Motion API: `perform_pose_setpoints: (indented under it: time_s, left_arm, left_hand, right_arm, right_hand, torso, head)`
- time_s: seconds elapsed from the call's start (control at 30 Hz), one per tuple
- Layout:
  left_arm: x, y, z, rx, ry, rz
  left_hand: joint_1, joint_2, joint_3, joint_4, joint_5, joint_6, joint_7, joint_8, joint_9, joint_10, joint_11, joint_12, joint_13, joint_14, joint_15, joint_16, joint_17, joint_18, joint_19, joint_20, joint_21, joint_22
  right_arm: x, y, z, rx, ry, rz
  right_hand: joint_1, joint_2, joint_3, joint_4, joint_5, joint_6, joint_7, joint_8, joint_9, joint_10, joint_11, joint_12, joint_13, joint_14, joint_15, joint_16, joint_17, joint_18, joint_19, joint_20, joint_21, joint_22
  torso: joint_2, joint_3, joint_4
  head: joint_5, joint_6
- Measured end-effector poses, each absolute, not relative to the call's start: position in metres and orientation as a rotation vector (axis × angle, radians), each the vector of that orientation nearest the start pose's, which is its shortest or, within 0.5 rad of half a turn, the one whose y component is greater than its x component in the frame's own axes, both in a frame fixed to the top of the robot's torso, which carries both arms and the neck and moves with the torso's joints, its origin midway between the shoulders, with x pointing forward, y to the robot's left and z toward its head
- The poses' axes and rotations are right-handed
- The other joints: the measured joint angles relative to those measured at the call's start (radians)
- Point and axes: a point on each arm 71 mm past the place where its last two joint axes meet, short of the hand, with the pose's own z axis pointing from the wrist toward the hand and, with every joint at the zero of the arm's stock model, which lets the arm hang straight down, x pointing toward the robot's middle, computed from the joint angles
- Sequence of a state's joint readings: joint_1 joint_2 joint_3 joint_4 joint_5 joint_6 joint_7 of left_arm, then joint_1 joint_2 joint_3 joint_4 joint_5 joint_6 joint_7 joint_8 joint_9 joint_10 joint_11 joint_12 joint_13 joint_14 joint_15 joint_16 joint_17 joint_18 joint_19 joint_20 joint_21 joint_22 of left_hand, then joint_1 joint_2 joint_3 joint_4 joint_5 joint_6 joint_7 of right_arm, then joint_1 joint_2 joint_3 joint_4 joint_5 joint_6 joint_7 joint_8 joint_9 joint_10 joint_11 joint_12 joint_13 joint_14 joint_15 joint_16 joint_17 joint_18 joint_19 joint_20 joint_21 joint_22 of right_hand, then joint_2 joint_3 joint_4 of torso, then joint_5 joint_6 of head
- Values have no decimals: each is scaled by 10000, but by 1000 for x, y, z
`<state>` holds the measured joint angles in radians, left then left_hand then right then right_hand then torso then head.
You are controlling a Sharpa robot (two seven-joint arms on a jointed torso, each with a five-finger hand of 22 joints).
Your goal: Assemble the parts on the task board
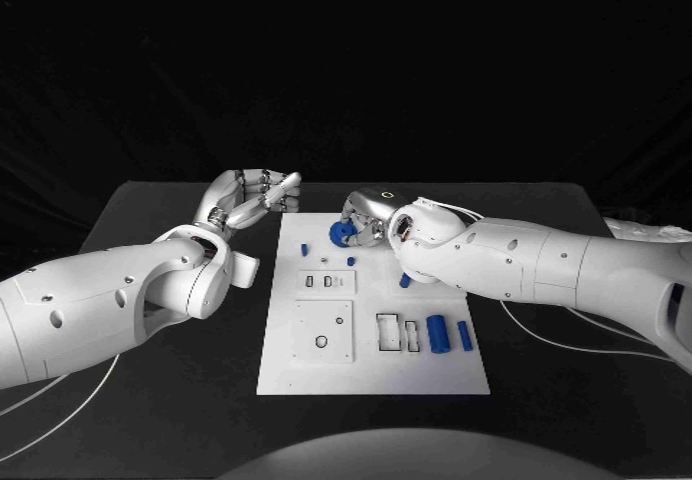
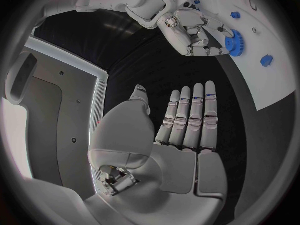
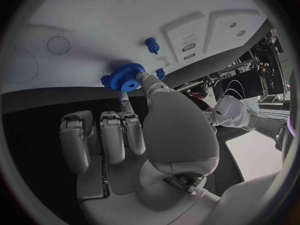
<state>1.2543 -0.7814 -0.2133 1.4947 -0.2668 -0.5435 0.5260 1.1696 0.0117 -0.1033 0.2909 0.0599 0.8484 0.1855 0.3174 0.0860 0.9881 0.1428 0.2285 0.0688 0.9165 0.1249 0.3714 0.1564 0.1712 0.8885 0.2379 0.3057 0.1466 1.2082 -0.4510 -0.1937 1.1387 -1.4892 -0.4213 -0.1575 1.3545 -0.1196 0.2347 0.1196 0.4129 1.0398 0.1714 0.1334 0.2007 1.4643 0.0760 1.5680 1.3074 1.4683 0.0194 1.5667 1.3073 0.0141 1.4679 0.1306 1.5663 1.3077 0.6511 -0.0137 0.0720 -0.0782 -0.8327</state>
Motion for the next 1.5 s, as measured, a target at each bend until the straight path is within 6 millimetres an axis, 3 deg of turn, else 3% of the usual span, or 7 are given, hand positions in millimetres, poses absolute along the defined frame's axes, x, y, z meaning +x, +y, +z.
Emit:
perform_pose_setpoints:
  time_s: [0.4, 0.53, 0.6, 0.7, 0.9, 1.2, 1.5]
  left_arm:
    - [481, 194, -198, -7135, 13873, -13385]
    - [481, 194, -198, -7136, 13872, -13382]
    - [481, 194, -198, -7136, 13872, -13382]
    - [481, 194, -198, -7137, 13873, -13381]
    - [481, 195, -198, -7140, 13872, -13373]
    - [482, 195, -198, -7139, 13869, -13366]
    - [484, 196, -199, -7136, 13849, -13294]
  left_hand:
    - [0, 0, 0, 0, 0, 0, 0, 0, 0, 0, 0, 0, 0, 0, 0, 0, -1, -1, 0, 0, 0, 0]
    - [0, 0, 0, 0, 0, 0, 0, -45, 15, 0, 0, 0, 0, 0, 0, 0, 22, -1, 0, 0, 0, -16]
    - [0, 0, 0, 0, 0, 0, 0, -46, 15, 0, 0, 0, 2, 0, 0, 0, 22, 0, 0, 0, 0, -16]
    - [0, 0, 0, 0, 0, 0, 0, -45, 14, 0, 0, 0, 8, 0, 0, 0, 22, -1, 0, 0, 0, -16]
    - [0, 0, 0, 0, 0, 0, 0, -45, 14, 0, 0, 0, 7, 0, 0, 0, 21, -1, 0, 0, 0, -16]
    - [0, 0, 0, 0, 0, 0, 0, -45, 13, 0, 0, 0, 6, 0, 0, 0, 20, 0, 0, 0, 0, -15]
    - [0, 0, 0, 0, 0, 0, 0, -45, 12, 0, 0, 0, 5, 0, 0, 0, 19, 0, 0, 0, 0, -14]
  right_arm:
    - [528, -109, -245, -2564, 16620, 5276]
    - [528, -109, -246, -2643, 16661, 5222]
    - [527, -109, -247, -2681, 16710, 5200]
    - [527, -109, -248, -2722, 16782, 5174]
    - [528, -112, -248, -2722, 16817, 5132]
    - [523, -116, -245, -2553, 16604, 5416]
    - [513, -136, -215, -1404, 15613, 6537]
  right_hand:
    - [-66, 66, 57, -58, -149, -2, -2, -197, 1, 0, 0, 0, -1, 0, 0, 0, 8, 1, 0, 0, 0, -1]
    - [-120, 115, 68, -68, -321, -128, -140, -464, 10, 0, 110, 0, -1, 0, 0, 0, 8, 0, 0, 0, 0, -2]
    - [-142, 131, 78, -79, -415, -568, -198, -623, 1, 38, 149, 0, -1, -37, 37, 0, 8, 0, 0, 0, 0, -2]
    - [-388, 162, 54, -143, -580, -1585, -211, -701, -389, 38, 149, 0, -1, -38, 38, 0, 7, 0, -38, 38, 0, -2]
    - [-462, 87, -25, -222, -684, -2422, -487, -702, -697, 36, -2, 0, -2, -38, 38, 0, 6, 0, -38, 38, 0, -3]
    - [-462, 87, -53, -249, -684, -2418, -499, -675, -703, 0, -37, 0, 7, -35, -37, 0, 5, 0, 2, -1, 0, -4]
    - [-556, 181, -86, -217, -726, -1317, -494, -262, -599, 35, -72, 0, 6, -33, -108, 0, 5, 2, 0, -74, 0, 0]
  torso:
    - [4, 0, -3]
    - [1, 1, -4]
    - [1, 1, -4]
    - [1, 1, -1]
    - [1, 3, 1]
    - [7, 4, -4]
    - [-3, 6, -9]
  head:
    - [13, -4]
    - [14, -10]
    - [10, -12]
    - [-3, -4]
    - [4, 6]
    - [35, -1]
    - [14, 23]
